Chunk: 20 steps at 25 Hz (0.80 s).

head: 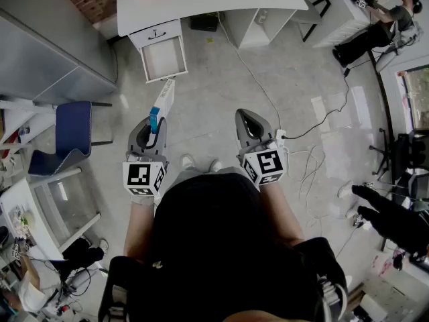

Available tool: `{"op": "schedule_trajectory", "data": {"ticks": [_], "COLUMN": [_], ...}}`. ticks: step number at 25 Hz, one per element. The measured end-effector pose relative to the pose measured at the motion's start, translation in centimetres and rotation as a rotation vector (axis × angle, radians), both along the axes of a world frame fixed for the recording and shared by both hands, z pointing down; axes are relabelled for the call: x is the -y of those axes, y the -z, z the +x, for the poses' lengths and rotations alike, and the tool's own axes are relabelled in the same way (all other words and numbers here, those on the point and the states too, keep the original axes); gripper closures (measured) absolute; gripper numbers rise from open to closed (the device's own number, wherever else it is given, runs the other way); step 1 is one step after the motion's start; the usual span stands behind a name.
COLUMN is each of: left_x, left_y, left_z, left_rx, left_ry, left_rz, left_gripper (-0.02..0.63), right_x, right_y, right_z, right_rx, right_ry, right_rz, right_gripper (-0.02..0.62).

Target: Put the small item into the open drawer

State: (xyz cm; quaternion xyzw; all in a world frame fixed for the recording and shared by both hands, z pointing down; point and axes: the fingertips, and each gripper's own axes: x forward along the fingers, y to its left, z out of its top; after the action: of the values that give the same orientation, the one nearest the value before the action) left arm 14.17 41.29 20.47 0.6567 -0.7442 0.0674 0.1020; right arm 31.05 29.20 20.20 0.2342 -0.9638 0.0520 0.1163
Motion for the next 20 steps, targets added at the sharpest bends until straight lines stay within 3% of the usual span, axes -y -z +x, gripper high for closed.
{"op": "schedule_trajectory", "data": {"ticks": [9,20], "left_x": [-0.6,-1.8], "left_y": [0.3,-1.5], "left_z": [-2.2,-6.6], "left_rx": [-0.034,-0.069], "left_ry": [0.008,-0.024], "left_rz": [0.032,0.032], "left_gripper": [0.520,0.520], "right_x": [-1.3,-2.2], "right_y": [0.6,-0.6], "right_z": [-2.6,-6.0], "right_rx": [-0.016,-0.015], "right_ry": [0.013,-0.065], "right_rz": [0.024,0.005], "right_gripper": [0.585,0.586]}}
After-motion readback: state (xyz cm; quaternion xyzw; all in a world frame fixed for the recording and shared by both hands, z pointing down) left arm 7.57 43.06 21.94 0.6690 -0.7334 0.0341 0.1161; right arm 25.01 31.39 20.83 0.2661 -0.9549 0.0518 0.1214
